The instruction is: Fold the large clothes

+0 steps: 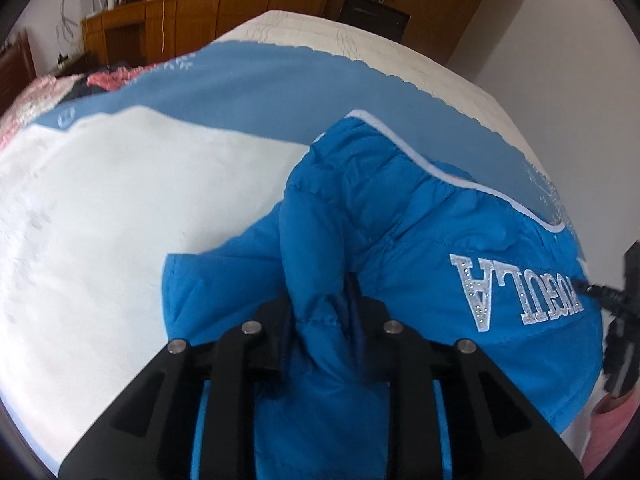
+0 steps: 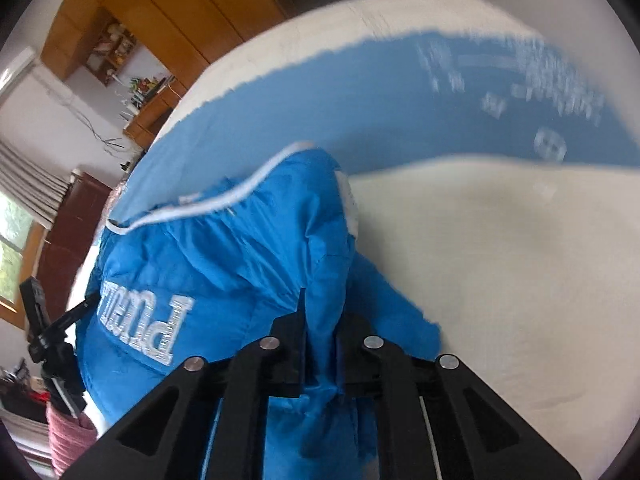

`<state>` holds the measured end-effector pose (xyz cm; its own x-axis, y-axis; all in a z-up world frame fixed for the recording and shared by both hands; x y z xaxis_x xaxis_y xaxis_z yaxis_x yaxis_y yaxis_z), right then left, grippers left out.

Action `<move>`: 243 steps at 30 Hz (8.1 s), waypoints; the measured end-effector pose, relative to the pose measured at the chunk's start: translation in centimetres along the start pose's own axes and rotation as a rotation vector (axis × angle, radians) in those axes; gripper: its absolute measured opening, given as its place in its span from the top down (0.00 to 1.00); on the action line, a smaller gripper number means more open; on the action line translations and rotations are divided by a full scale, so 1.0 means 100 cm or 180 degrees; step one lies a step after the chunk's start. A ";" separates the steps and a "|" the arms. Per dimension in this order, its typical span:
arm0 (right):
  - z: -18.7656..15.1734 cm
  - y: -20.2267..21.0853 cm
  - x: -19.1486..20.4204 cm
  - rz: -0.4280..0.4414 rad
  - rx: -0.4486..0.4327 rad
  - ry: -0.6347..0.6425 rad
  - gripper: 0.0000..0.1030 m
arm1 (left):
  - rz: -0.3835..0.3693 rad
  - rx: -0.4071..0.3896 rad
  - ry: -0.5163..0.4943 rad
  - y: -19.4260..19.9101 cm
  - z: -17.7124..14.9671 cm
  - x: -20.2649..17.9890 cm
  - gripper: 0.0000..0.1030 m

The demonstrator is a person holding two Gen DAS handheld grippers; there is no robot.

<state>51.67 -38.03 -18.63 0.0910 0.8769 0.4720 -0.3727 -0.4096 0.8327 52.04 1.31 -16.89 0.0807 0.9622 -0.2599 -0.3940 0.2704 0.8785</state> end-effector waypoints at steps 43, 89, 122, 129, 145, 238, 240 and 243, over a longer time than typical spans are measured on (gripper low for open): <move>-0.152 0.023 0.071 -0.0442 0.0295 0.0621 0.83 | 0.0189 0.0029 -0.0503 0.037 -0.117 -0.071 0.62; -0.071 0.074 -0.019 0.0345 -0.0082 -0.0244 0.23 | -0.0019 -0.0191 -0.0001 0.084 -0.076 0.033 0.27; -0.071 0.039 0.018 0.1087 -0.0064 0.0024 0.83 | -0.0629 -0.0154 0.0109 0.049 -0.066 0.008 0.71; -0.092 0.092 0.046 0.1008 -0.0220 0.0351 0.85 | -0.0688 -0.0368 -0.0100 0.099 -0.073 -0.021 0.80; -0.238 0.181 0.050 0.0839 -0.0216 0.0589 0.85 | -0.0761 -0.0358 -0.0409 0.178 -0.199 -0.054 0.80; -0.272 0.158 0.062 -0.0542 -0.0422 0.0832 0.53 | 0.0411 -0.0423 -0.0760 0.149 -0.251 -0.100 0.31; -0.248 0.145 0.062 -0.0528 -0.0332 0.0792 0.53 | 0.0419 -0.0327 -0.0761 0.135 -0.234 -0.106 0.31; -0.226 0.124 0.053 -0.0509 -0.0181 0.0655 0.53 | 0.0475 -0.0160 -0.0722 0.109 -0.214 -0.104 0.31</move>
<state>26.67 -32.77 -12.30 -0.0345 0.9644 0.2622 -0.4205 -0.2520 0.8716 27.34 -6.41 -13.21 0.2190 0.9753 -0.0277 -0.4614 0.1285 0.8778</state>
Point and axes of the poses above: each gripper's, at about its wrist camera, not at the fingertips, and y roughly against the way its jaws point, x to its left, z to its top, the point moved 10 cm from there along -y, roughly the way its jaws point, and after that the axes turned 8 degrees about x, right-handed, at the moved point
